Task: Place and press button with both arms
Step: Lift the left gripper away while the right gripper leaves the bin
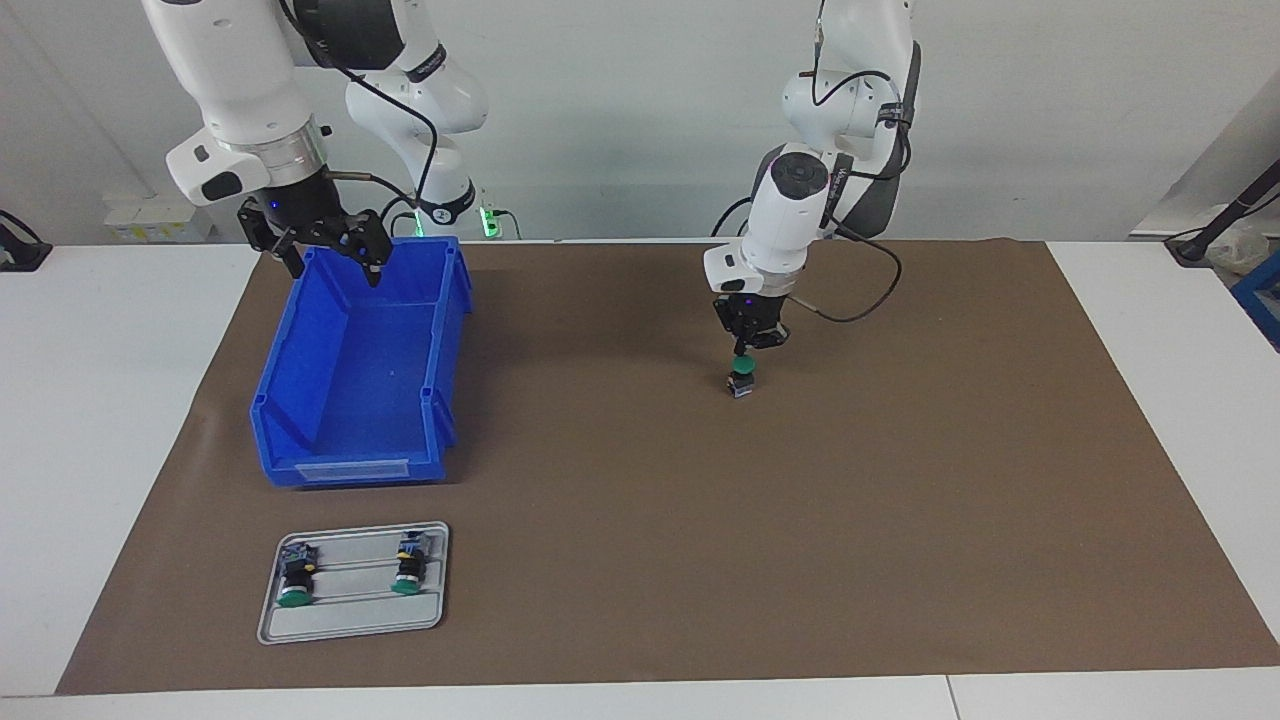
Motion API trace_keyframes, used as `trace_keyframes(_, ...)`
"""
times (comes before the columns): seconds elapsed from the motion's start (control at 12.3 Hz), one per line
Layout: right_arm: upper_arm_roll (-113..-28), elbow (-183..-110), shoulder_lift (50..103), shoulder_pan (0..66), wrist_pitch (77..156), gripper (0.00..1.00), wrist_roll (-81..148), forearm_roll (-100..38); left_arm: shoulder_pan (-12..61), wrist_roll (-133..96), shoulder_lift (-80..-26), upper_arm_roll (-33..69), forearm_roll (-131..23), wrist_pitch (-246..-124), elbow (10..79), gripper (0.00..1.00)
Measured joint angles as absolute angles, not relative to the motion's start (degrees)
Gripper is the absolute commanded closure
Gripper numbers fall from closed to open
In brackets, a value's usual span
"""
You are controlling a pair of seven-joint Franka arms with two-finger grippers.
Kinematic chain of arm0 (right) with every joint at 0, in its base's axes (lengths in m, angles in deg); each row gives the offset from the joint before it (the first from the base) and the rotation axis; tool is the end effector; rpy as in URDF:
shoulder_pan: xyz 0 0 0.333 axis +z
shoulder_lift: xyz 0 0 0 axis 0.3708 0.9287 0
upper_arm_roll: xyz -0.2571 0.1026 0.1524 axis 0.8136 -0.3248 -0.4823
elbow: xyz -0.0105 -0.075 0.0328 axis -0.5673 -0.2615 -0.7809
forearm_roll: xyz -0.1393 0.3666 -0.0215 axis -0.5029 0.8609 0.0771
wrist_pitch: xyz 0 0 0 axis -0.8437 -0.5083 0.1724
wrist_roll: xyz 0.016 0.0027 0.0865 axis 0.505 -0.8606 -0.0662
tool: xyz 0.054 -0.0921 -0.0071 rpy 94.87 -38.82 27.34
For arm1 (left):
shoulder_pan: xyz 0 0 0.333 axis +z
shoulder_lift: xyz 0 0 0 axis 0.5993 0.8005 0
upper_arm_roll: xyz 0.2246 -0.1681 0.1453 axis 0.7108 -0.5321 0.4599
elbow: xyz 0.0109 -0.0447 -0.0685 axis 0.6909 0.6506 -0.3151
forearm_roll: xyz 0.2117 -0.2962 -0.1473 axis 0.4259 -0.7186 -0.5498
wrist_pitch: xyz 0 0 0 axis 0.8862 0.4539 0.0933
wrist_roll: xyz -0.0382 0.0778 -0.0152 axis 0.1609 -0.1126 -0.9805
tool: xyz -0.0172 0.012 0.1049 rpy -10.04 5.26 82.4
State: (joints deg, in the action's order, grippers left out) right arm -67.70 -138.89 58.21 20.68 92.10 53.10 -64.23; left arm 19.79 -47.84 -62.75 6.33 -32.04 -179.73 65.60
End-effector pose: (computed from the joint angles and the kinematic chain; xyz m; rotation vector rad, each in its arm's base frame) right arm 0.5410 0.0300 0.6120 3.0830 -0.2233 0.0172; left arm 0.4460 -0.2743 0.3648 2.8703 -1.1375 0.0796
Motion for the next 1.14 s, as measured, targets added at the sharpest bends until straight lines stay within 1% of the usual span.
trace_keyframes(0.08, -67.7, -138.88, 58.21, 20.69, 92.12, 0.0, 53.1, -64.23, 19.79, -47.85, -62.57, 6.37, -32.03, -179.78, 65.2, 0.91)
trace_keyframes(0.24, -67.7, -138.87, 58.21, 20.7, 92.12, 0.0, 53.1, -64.23, 19.85, -47.85, -61.38, 6.6, -32.03, -178.95, 62.2, 0.91)
trace_keyframes(0.41, -67.71, -138.87, 58.21, 20.71, 92.15, 0.0, 53.1, -64.23, 20.29, -47.84, -59.19, 7.44, -32.03, -174.53, 56.07, 0.92)
trace_keyframes(0.49, -67.71, -138.87, 58.21, 20.72, 92.19, 0.0, 53.1, -64.23, 21.43, -47.84, -58.44, 7.69, -32.02, -171.38, 52.56, 0.89)
trace_keyframes(0.65, -67.73, -138.87, 58.21, 21.36, 92.7, 0.01, 53.36, -64.2, 25.42, -47.86, -57.75, 7.97, -32.01, -163.39, 45.27, 0.85)
trace_keyframes(0.81, -67.77, -138.89, 58.22, 23.1, 93.41, 0.01, 55.15, -64.18, 30.25, -47.71, -57.6, 8.21, -32.0, -156.06, 39.25, 0.84)
trace_keyframes(0.98, -67.83, -139.03, 58.35, 26.43, 95.36, 0.01, 59.94, -64.15, 35.17, -44.88, -57.58, 8.43, -31.98, -150.6, 35.51, 0.84)
trace_keyframes(1.06, -67.89, -139.17, 58.65, 28.58, 96.49, 0.02, 62.99, -64.15, 37.59, -42.82, -57.6, 8.49, -31.98, -149.3, 34.48, 0.8)
trace_keyframes(1.14, -67.93, -139.29, 59.12, 30.72, 97.36, 0.02, 66.15, -64.15, 39.76, -41.03, -57.63, 8.53, -31.98, -148.7, 33.91, 0.68)
